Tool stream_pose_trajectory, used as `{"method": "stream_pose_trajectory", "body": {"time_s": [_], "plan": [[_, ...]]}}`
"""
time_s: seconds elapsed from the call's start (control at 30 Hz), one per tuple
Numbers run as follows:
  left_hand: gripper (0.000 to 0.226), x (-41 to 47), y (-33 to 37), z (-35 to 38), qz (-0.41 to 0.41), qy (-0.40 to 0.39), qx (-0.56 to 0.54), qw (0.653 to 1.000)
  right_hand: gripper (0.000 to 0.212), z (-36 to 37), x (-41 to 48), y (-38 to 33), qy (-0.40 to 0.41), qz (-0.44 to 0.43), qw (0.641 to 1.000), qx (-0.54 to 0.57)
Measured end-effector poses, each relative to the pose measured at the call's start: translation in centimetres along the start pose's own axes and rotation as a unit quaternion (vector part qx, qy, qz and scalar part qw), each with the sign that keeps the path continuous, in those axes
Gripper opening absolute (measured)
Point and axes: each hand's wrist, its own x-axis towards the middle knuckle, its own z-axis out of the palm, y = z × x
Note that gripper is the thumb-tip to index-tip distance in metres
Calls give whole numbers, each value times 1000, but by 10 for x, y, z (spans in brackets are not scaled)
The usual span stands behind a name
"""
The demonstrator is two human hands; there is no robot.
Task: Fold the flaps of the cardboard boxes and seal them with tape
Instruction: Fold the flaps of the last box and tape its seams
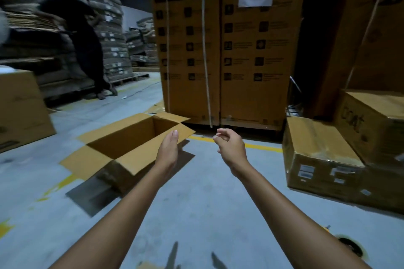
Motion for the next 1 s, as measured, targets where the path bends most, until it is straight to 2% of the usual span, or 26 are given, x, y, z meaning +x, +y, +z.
{"method": "stream_pose_trajectory", "body": {"time_s": [0.27, 0.6, 0.73, 0.87, 0.93, 1.0], "plan": [[49, 12, -53, -88, -29, 102, 75, 991, 31, 82, 1, 0, -85, 11, 996, 11], [35, 90, -153, -144, -103, 127, 191, 968, 39, 197, 63, 60, -210, 24, 977, -44], [41, 146, -193, -162, -104, 104, 295, 944, 42, 244, 111, 89, -249, 2, 965, -78], [50, 204, -246, -186, -101, 69, 436, 892, 45, 286, 152, 125, -291, -16, 950, -112], [61, 229, -266, -190, -109, 21, 490, 865, 45, 303, 168, 142, -309, -20, 942, -128], [71, 250, -281, -191, -152, -41, 514, 844, 46, 315, 178, 157, -325, -24, 934, -145]]}}
